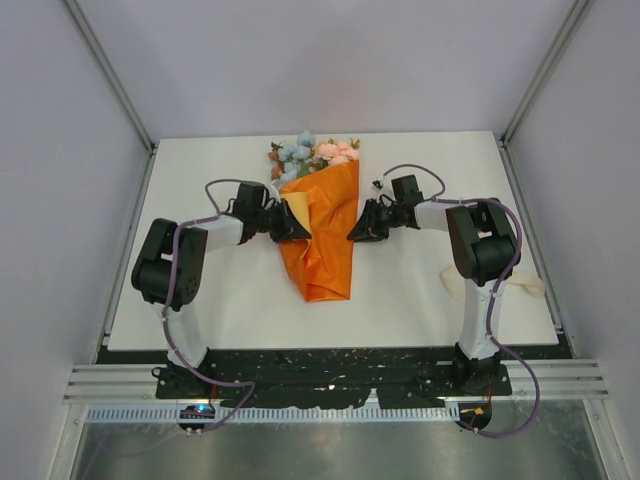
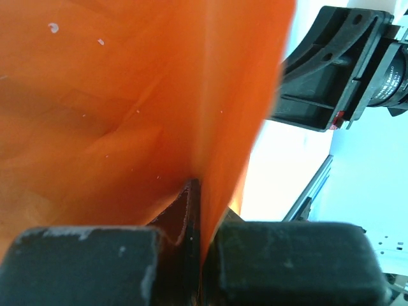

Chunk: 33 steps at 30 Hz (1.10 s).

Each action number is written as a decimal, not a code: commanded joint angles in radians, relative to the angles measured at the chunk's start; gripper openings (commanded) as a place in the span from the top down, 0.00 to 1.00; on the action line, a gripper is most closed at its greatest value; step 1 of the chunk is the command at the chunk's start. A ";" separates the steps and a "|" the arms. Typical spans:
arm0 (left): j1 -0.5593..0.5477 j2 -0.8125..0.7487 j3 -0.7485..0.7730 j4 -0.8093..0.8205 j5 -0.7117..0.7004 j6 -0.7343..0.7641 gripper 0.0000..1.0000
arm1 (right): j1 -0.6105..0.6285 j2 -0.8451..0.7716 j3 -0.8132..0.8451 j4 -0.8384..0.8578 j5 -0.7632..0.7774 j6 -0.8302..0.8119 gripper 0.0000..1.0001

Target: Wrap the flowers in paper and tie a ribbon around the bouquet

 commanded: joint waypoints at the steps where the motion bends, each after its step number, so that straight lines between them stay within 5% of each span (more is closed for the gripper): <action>1: -0.048 -0.068 0.062 -0.012 -0.029 0.041 1.00 | 0.023 0.008 0.013 0.033 0.040 -0.003 0.81; 4: -0.076 -0.069 0.096 -0.041 -0.053 0.055 1.00 | 0.025 -0.008 0.007 0.047 0.052 -0.013 0.95; 25: -0.211 0.139 0.320 -0.111 -0.099 0.069 1.00 | 0.063 -0.063 -0.023 0.039 0.077 -0.045 0.95; 33: -0.159 0.078 0.195 -0.121 -0.104 0.103 1.00 | 0.063 -0.098 -0.048 0.036 0.054 -0.056 0.94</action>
